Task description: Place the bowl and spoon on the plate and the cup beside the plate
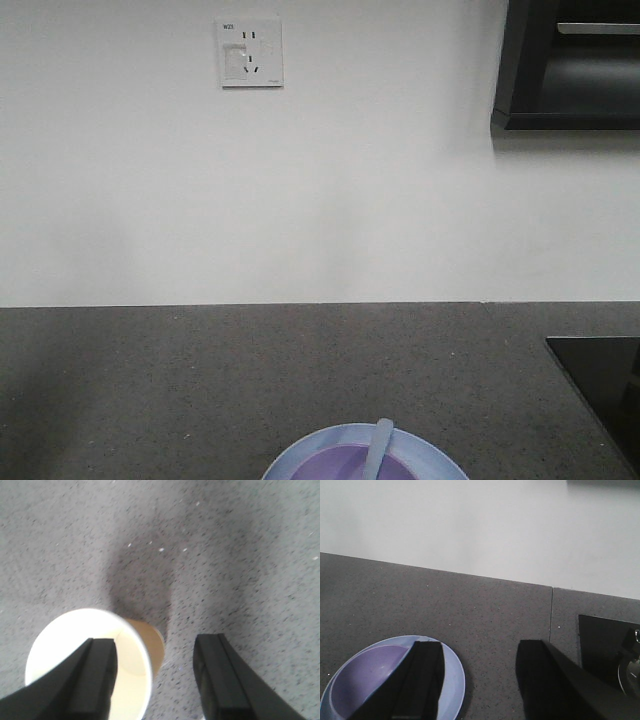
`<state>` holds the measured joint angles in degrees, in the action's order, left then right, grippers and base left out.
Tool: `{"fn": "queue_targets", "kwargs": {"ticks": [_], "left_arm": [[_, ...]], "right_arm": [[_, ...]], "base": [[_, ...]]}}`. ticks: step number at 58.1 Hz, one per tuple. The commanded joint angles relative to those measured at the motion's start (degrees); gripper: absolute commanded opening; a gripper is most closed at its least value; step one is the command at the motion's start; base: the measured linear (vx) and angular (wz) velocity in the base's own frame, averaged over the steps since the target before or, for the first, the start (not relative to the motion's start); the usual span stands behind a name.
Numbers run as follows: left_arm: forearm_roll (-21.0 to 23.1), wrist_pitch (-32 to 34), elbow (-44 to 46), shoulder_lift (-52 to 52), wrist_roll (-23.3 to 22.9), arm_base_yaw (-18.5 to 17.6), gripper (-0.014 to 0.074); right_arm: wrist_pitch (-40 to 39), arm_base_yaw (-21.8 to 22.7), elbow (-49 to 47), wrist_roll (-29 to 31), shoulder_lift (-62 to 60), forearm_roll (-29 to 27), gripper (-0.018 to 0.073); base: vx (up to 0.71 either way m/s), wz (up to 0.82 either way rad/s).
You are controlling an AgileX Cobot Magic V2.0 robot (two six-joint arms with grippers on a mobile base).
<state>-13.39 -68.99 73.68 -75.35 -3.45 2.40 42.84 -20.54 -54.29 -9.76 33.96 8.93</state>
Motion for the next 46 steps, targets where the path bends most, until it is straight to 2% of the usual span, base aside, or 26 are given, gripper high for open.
{"fn": "queue_targets", "kwargs": {"ticks": [1,8,23,33,46], "left_arm": [[-1.73,-0.17,1.81,0.62,-0.74,-0.02,0.0444],[-2.46,-0.75,1.53,-0.47,-0.79,-0.02,0.0444],[-2.71,3.20,-3.40,-2.01,-1.32,-0.02,0.0444],[-4.79,5.59,-6.69,-2.01,-1.35,-0.02,0.0444],[-5.48,7.35,-7.37,-2.01,-1.58,-0.02,0.0433]], "right_arm": [[-4.33,0.11,-1.64,0.08,0.36,0.94,0.0409],[-4.33,0.11,-1.64,0.08,0.36,0.94,0.0409],[-4.34,0.11,-1.64,0.08,0.36,0.94,0.0409],[-4.34,0.11,-1.64,0.08,0.36,0.94,0.0409],[-4.34,0.11,-1.64,0.08,0.36,0.94,0.0409]], "base": [[0.00,0.00],[0.00,0.00],[0.00,0.00],[0.00,0.00],[0.00,0.00]]}}
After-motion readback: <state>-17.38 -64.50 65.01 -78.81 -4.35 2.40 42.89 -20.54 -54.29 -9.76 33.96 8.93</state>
